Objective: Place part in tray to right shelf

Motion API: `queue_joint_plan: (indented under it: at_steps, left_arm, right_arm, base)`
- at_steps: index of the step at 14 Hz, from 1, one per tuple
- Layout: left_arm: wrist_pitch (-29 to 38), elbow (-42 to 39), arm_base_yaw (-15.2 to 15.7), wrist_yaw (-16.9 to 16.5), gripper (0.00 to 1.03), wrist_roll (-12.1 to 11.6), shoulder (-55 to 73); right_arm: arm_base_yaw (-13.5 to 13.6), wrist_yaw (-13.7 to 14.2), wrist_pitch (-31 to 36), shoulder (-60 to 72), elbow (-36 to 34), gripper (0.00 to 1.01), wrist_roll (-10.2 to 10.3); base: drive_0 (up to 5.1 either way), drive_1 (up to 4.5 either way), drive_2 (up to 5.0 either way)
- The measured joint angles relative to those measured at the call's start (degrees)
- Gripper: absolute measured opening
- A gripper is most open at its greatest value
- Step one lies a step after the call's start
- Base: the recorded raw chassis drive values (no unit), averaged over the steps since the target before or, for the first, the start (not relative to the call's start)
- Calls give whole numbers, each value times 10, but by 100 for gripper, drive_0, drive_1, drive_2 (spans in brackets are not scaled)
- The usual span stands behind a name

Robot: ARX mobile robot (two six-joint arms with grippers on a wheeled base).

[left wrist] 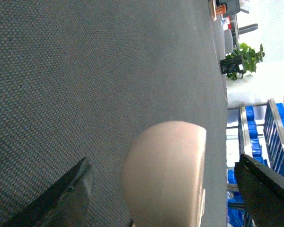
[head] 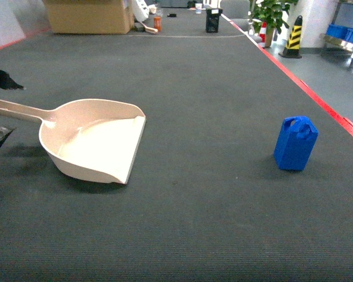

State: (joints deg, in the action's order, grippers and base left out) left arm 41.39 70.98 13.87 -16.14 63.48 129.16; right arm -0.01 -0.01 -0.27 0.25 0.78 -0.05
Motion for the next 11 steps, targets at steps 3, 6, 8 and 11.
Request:
queue_joint_plan:
  at_steps: [3,6,8,11]
  left_arm:
    - [39,5,2,-25,50,13,24]
    - [125,-41,-1,-61,20,43,9]
    - [200,-104,-13,-84,20,70,-34]
    - [286,-172,-33,-108,20,115,-112]
  right_arm:
    - [0,0,0,0,0,98,0]
    - [0,0,0,0,0,98,0]
    - [0,0,0,0,0,98,0]
    - [0,0,0,0,0,98,0]
  base:
    - [0,0,0]
    - [0,0,0]
    - [0,0,0]
    - [0,0,0]
